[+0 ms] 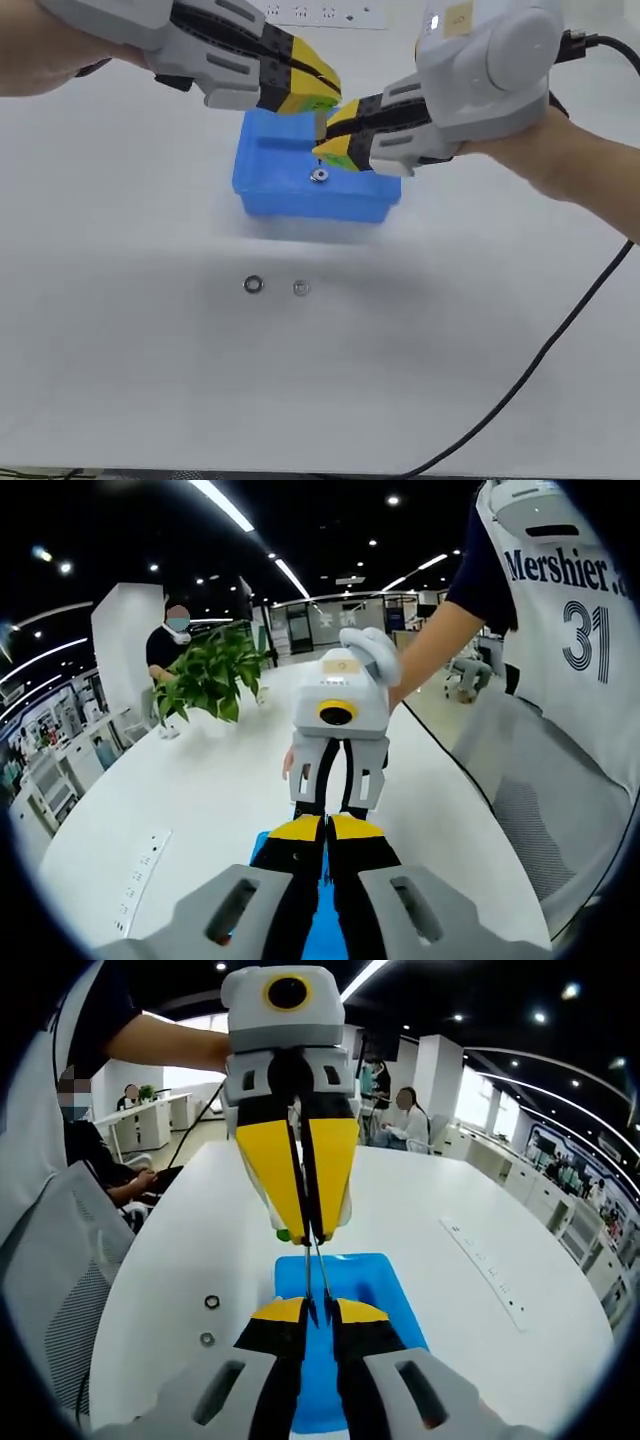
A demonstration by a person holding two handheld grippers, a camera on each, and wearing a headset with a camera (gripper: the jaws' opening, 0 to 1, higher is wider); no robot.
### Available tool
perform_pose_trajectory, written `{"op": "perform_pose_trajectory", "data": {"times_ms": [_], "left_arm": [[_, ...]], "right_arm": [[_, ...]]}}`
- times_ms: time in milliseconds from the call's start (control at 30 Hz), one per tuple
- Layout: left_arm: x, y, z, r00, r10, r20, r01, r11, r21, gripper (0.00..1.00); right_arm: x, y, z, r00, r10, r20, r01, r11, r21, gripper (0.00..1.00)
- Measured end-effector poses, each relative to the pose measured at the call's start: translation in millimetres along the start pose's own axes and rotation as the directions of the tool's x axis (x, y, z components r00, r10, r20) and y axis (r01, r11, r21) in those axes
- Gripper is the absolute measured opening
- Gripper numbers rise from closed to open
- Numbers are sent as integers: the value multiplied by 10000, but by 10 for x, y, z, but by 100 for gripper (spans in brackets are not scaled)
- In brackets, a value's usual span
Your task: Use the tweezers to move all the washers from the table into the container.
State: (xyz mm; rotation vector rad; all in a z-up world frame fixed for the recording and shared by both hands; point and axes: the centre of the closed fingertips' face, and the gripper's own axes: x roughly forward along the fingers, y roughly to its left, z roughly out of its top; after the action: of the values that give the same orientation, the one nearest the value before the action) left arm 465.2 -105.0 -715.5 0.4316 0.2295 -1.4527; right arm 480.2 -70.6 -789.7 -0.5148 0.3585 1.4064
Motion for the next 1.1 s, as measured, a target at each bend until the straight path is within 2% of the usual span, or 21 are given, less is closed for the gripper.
{"op": "perform_pose_trajectory", "data": {"times_ms": [200,500,867,1100], "left_arm": [[-30,-130,86,10000,-99,-1,99,9999,134,5],[-56,-359,132,9998,-210,-17,210,9997,150,5],[-4,-684,58,9993,-363,67,363,9993,-105,5],[1,-828,-29,9989,-461,-83,460,9988,-149,5]], "right_arm": [[-69,140,74,10000,27,55,-27,9999,-99,11],[-122,392,121,9998,133,125,-132,9999,-80,11],[-129,730,16,9992,406,-34,-406,9992,63,11],[-49,888,-48,9982,582,-175,-583,9983,-20,11]]}}
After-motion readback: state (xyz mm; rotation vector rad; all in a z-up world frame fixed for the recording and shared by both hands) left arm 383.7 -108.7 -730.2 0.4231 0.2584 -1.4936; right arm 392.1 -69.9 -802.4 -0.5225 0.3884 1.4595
